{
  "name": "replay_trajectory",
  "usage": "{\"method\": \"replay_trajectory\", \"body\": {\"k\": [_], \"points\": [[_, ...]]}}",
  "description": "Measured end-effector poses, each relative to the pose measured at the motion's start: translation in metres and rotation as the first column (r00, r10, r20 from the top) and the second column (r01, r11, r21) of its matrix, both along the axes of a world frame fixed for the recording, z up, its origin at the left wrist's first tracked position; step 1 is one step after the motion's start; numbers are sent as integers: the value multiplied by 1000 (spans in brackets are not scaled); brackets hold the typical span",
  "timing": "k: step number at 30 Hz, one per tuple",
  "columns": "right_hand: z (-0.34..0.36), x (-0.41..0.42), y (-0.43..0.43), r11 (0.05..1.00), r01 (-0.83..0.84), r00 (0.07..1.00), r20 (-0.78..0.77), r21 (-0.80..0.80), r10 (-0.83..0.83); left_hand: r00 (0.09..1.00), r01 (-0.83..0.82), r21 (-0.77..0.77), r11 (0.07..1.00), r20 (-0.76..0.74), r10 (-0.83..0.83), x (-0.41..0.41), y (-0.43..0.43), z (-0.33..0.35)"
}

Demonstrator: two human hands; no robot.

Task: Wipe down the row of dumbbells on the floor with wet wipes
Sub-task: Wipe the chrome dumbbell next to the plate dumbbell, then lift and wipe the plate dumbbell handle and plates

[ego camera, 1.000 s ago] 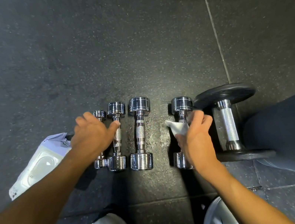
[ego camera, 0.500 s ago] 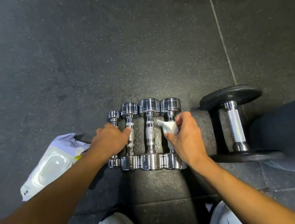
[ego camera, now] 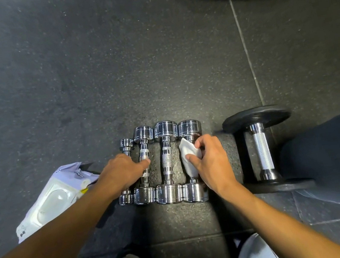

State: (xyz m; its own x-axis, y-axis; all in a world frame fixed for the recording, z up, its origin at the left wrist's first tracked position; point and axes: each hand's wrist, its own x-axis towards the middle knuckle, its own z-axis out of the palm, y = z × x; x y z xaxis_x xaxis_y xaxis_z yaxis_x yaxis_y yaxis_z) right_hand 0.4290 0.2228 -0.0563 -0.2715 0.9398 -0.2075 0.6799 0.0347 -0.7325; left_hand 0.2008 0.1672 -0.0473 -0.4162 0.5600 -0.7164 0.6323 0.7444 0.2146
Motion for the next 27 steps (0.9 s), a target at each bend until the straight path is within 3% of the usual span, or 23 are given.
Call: {"method": "replay_trajectory", "body": {"k": [5, 13, 17, 19, 21, 25, 27], "points": [[8, 12, -3, 999, -11, 1000, 27, 37, 10, 999, -49, -43, 998, 6, 50, -4, 0, -5], [99, 111, 31, 971, 239, 969, -70, 27, -237, 994, -75, 39, 996, -74, 78, -16, 4, -7], [130, 152, 43, 961, 205, 964, 133, 184, -231, 965, 159, 135, 978, -230, -126, 5, 19, 18], [123, 149, 42, 956, 118, 956, 228, 270, -183, 966, 220, 243, 945, -188, -176, 24, 32, 30], [104, 140, 43, 954, 102, 959, 227, 282, -170, 968, 250, 373, 894, -109, -225, 47, 46, 35], [64, 127, 63, 973, 152, 962, 198, 173, -186, 901, 345, 559, 754, 28, -433, 97, 76, 44], [53, 127, 68, 972, 134, 959, 222, 194, -176, 860, 365, 605, 708, 72, -505, 119, 94, 46]]}}
